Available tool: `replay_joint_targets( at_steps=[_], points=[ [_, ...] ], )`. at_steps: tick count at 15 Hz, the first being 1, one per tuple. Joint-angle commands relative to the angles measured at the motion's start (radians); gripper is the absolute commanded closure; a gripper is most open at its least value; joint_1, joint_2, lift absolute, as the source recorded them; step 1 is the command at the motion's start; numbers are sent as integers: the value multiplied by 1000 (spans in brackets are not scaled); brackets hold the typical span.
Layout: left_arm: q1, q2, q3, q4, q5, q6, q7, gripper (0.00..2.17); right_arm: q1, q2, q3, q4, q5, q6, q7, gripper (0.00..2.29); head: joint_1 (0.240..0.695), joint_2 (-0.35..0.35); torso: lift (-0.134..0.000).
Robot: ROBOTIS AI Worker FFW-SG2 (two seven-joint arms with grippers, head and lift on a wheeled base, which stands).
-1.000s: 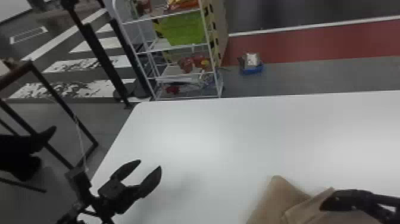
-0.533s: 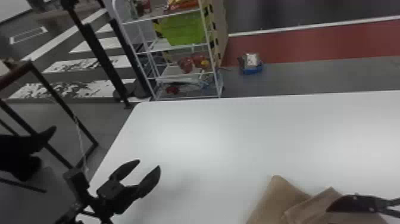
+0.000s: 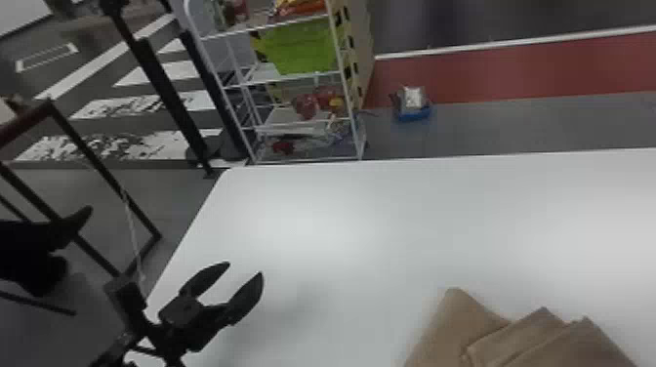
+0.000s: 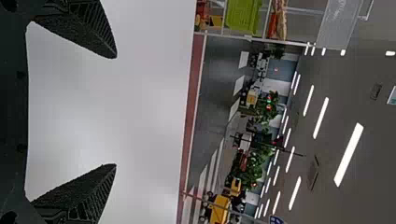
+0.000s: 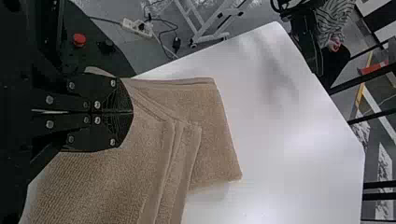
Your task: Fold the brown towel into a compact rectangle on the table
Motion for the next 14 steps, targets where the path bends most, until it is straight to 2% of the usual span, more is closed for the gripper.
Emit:
replay_joint_targets(
  at_steps=[1, 4, 8, 10, 14],
  points=[
    [3, -4, 5, -2, 0, 0, -2, 46, -26, -5, 39, -30, -19, 111, 5, 2135, 695, 350, -123],
    [3, -4, 11, -3, 2, 0, -5, 46, -19, -11, 81, -76, -25, 164, 5, 2135, 695, 350, -123],
    [1, -4, 13, -3, 0, 0, -5, 46, 0, -19, 183, -79, 10, 176, 5, 2132, 695, 350, -123],
    [0, -4, 11, 0, 0, 0, -5, 46, 2, -17, 249, -73, 75, 170, 5, 2132, 695, 350, -123],
    [-2, -4, 13, 1, -3, 0, -5, 46, -6, -22, 269, -56, 111, 164, 5, 2132, 695, 350, -123]
  ],
)
